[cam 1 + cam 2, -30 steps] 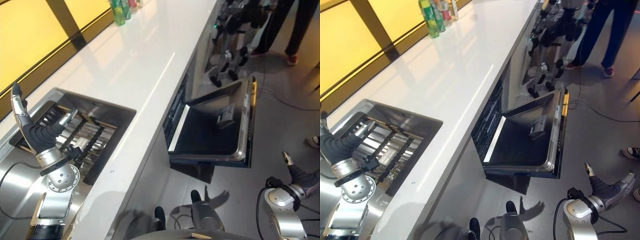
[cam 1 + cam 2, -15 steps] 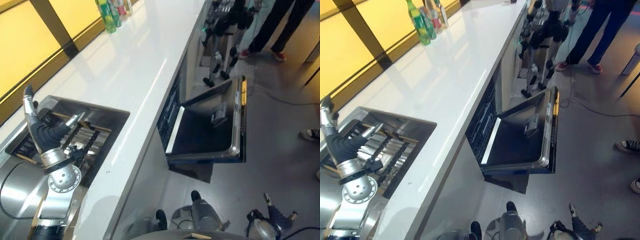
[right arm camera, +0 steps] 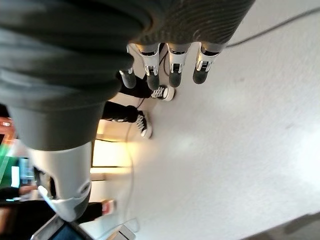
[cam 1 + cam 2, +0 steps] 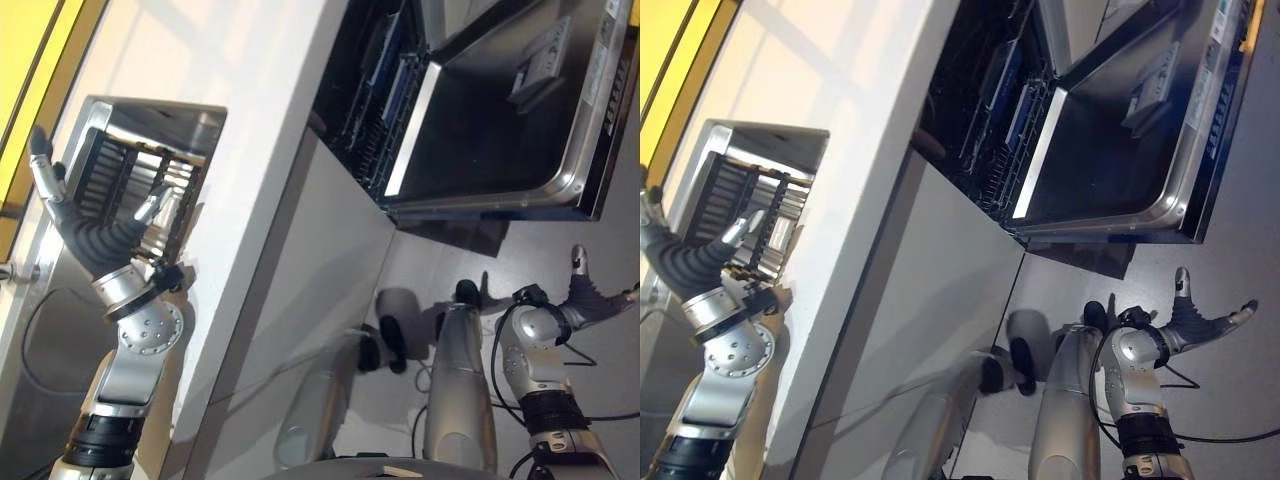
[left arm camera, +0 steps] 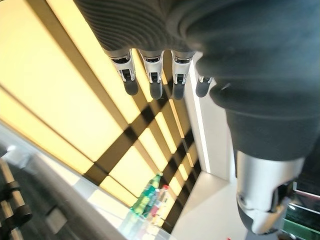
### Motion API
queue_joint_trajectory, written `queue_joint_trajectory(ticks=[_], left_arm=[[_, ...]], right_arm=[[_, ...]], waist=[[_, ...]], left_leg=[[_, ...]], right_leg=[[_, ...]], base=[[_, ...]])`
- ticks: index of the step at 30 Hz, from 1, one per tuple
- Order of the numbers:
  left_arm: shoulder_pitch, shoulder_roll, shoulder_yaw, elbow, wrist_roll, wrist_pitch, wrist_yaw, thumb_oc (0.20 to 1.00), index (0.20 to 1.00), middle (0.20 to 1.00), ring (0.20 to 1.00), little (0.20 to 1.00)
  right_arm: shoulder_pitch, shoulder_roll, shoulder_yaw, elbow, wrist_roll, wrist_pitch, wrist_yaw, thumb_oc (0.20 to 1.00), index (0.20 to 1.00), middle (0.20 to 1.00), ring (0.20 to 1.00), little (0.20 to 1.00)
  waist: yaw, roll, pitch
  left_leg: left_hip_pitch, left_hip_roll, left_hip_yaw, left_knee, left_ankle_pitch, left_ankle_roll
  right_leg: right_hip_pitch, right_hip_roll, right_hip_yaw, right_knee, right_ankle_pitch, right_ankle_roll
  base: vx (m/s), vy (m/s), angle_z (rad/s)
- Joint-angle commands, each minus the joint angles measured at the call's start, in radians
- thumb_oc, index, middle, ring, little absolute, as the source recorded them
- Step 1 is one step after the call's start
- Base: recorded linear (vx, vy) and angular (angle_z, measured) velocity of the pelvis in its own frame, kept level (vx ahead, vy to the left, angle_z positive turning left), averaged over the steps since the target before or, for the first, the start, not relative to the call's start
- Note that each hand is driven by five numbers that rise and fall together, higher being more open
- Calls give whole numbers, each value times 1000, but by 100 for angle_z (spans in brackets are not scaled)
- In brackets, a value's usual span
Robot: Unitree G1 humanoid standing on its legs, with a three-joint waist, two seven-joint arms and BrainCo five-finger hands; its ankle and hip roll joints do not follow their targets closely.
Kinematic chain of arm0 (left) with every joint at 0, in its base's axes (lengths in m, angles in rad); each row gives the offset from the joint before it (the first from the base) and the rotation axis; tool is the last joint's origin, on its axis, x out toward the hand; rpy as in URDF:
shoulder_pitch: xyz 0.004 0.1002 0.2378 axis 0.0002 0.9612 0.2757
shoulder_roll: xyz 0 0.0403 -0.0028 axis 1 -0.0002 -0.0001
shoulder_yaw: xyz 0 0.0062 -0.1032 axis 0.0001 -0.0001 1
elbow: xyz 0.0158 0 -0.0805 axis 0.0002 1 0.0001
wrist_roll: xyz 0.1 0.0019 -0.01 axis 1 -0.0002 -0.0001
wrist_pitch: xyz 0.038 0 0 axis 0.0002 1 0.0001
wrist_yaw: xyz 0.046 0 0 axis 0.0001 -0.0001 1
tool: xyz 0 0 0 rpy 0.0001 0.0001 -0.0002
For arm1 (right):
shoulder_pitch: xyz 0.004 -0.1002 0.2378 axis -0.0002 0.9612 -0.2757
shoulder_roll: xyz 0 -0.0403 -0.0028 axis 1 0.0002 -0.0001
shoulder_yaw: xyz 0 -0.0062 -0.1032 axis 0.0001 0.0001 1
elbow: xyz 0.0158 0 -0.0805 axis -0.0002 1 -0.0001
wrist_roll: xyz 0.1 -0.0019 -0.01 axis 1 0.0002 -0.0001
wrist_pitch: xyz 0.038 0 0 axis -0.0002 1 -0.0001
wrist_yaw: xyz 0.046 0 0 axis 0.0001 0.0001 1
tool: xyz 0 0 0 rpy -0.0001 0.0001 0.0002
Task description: Pick up plates and place into dishwasher.
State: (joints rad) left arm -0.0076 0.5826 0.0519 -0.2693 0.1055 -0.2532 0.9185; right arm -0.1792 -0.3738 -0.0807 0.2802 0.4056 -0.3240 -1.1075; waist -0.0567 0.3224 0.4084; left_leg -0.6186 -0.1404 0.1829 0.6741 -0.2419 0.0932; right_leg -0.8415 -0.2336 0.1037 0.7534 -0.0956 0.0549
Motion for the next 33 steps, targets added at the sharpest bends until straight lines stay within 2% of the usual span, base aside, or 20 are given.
queue_joint_trajectory(ticks=[1,5,7,11,14,15,16,21,24,27,33], left_arm=[[-21,-62,-89,-10,44,-8,22,1000,1000,1000,1000,1000],[-73,-21,-95,-11,18,8,6,1000,1000,1000,1000,1000],[-98,-2,-102,-7,9,17,1,1000,1000,1000,1000,1000],[-144,39,-110,15,-18,34,7,1000,1000,1000,1000,1000],[-162,57,-104,35,-33,33,17,1000,1000,1000,1000,1000],[-168,63,-100,40,-39,35,19,1000,1000,1000,1000,1000],[-171,67,-96,44,-48,35,21,1000,1000,1000,1000,1000],[-170,79,-68,58,-78,42,16,1000,1000,1000,1000,1000],[-155,86,-43,63,-97,34,15,1000,1000,1000,1000,1000],[-141,94,-19,61,-105,27,5,1000,1000,1000,1000,1000],[-119,106,16,60,-125,22,-22,1000,1000,1000,1000,1000]], right_arm=[[-173,-69,-25,-33,55,-50,268,1000,1000,1000,1000,1000],[-349,-115,-5,44,344,-22,648,1000,1000,1000,1000,1000],[-418,-134,9,75,422,-9,798,1000,1000,1000,1000,1000],[-523,-155,55,115,486,-7,975,1000,1000,1000,1000,1000],[-570,-149,99,84,474,-11,1098,1000,1000,1000,1000,1000],[-578,-151,112,69,463,-17,1121,1000,1000,1000,1000,1000],[-586,-155,123,50,454,-24,1155,1000,1000,1000,1000,1000],[-626,-199,164,-77,354,-56,1230,1000,1000,1000,1000,1000],[-633,-224,178,-162,302,-62,1243,1000,1000,1000,1000,1000],[-636,-243,182,-222,244,-49,1244,1000,1000,1000,1000,1000],[-634,-255,187,-278,225,-23,1242,1000,1000,1000,1000,1000]], waist=[[6,62,112],[37,59,112],[49,54,112],[68,44,112],[77,35,112],[78,31,112],[77,27,112],[80,9,112],[83,-4,112],[91,-20,112],[115,-56,104]], left_leg=[[-53,-36,-29,111,-57,-14],[-136,-36,-53,177,-63,-16],[-169,-36,-63,200,-59,-18],[-187,-30,-77,196,-36,-25],[-168,-30,-93,157,-11,-30],[-159,-29,-97,144,-4,-33],[-167,-26,-92,128,28,-31],[-125,-26,-112,93,82,-45],[-107,-24,-125,82,109,-52],[-98,-21,-132,82,117,-55],[-62,-23,-159,77,123,-55]], right_leg=[[-3,18,-16,19,-43,-8],[-82,44,-29,117,-96,-25],[-107,52,-37,142,-105,-33],[-116,63,-59,151,-105,-42],[-93,68,-75,123,-96,-46],[-83,69,-81,113,-93,-47],[-85,65,-92,90,-61,-54],[-25,68,-113,30,-39,-56],[4,70,-124,-1,-30,-54],[25,71,-134,-16,-25,-55],[85,70,-156,-43,-24,-59]], base=[[1,-259,21],[-49,-224,19],[-39,-176,-1],[-31,-127,12],[-15,-58,4],[-84,-11,-5],[-76,3,-7],[0,10,2],[11,11,-13],[11,-1,28],[27,3,7]])
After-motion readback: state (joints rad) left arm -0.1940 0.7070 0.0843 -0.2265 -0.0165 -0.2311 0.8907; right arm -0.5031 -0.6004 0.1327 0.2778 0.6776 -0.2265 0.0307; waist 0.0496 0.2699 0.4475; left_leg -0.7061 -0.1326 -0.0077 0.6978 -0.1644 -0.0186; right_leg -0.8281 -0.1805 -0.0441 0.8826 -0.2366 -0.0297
